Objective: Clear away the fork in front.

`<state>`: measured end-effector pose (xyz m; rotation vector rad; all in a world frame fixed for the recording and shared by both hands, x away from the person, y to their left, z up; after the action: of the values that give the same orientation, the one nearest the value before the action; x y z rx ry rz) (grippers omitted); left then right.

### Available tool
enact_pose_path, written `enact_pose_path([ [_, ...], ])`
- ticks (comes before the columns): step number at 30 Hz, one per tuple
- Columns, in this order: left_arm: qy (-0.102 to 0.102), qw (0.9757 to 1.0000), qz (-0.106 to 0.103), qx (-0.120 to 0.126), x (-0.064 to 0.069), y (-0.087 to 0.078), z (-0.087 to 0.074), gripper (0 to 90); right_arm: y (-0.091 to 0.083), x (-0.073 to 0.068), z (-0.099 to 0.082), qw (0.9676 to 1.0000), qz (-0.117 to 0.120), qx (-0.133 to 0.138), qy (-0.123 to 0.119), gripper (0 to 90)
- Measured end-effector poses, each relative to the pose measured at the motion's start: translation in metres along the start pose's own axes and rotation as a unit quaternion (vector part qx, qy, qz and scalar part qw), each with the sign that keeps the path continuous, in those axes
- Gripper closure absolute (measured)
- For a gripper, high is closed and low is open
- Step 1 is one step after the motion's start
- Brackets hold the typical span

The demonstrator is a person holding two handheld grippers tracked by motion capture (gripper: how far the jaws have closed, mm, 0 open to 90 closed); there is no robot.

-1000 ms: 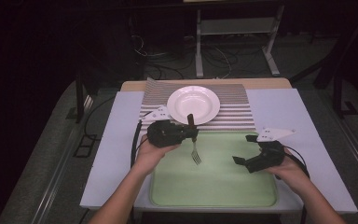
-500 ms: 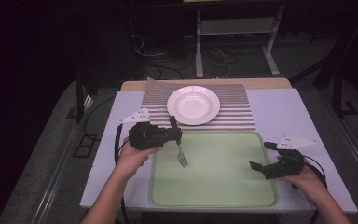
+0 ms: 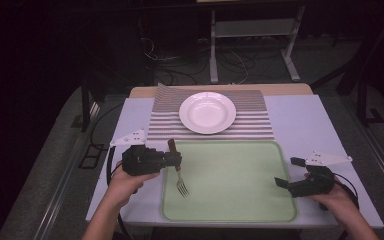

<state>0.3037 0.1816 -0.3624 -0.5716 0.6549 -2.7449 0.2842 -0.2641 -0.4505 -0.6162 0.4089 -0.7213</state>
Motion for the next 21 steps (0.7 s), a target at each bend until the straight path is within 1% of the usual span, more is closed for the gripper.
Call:
enact_pose_path([
  [2,-0.002,1.0000,0.000,-0.001,0.000,0.000,-0.002,77.0,0.001,0.000,0.000,1.0000,0.001,-0.002,0.001,2.1],
  [3,-0.004,1.0000,0.001,-0.007,-0.001,0.000,-0.006,77.0,0.001,0.000,0.000,1.0000,0.001,-0.002,0.000,2.1],
  [6,-0.008,0.9999,0.004,-0.011,-0.002,0.001,-0.008,76.9,0.002,0.000,0.001,1.0000,0.001,-0.002,0.000,2.2],
  [9,-0.003,0.9998,0.010,-0.017,-0.003,0.004,-0.008,76.6,0.003,0.000,0.001,1.0000,0.005,-0.001,0.000,2.2],
  [10,0.000,0.9996,0.013,-0.024,-0.003,0.007,-0.009,76.6,0.003,-0.001,0.001,1.0000,0.006,-0.001,-0.001,2.2],
  [13,-0.001,0.9997,0.011,-0.020,-0.003,0.009,-0.009,76.5,0.003,-0.001,0.001,1.0000,0.006,-0.002,-0.002,2.2],
  [14,0.004,0.9997,0.016,-0.020,-0.004,0.011,-0.008,76.3,0.002,-0.002,0.002,1.0000,0.007,-0.001,-0.001,2.2],
  [15,0.004,0.9997,0.016,-0.020,-0.004,0.011,-0.008,76.1,0.002,-0.002,0.002,1.0000,0.007,-0.001,-0.001,2.2],
  [16,0.010,0.9995,0.021,-0.021,-0.007,0.014,-0.007,75.7,0.003,-0.002,0.002,1.0000,0.008,-0.001,-0.002,2.2],
  [17,0.010,0.9995,0.021,-0.021,-0.007,0.014,-0.007,75.5,0.003,-0.001,0.002,1.0000,0.008,-0.001,-0.003,2.2],
  [18,0.011,0.9993,0.027,-0.024,-0.011,0.018,-0.005,75.4,0.004,-0.001,0.002,1.0000,0.009,-0.001,-0.003,2.2],
  [19,0.011,0.9993,0.027,-0.024,-0.011,0.018,-0.005,75.2,0.004,-0.002,0.003,0.9999,0.010,-0.002,-0.003,2.3],
  [20,0.013,0.9990,0.033,-0.029,-0.016,0.023,-0.003,75.1,0.005,-0.002,0.003,0.9999,0.010,-0.003,-0.003,2.2],
  [21,0.013,0.9990,0.033,-0.029,-0.016,0.023,-0.003,75.1,0.005,-0.002,0.003,0.9999,0.010,-0.003,-0.003,2.2],
])
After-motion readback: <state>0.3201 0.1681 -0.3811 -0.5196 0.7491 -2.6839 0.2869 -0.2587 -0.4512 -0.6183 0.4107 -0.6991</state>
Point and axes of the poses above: each handheld gripper's, and its own axes: y roughly forward along the jaws, z roughly out of its top, x roughly to its right, the point moved 3 cm from there along y, roughly forward along the jaws, and after that the axes turned 8 degrees about -x, right-handed, at the moved point
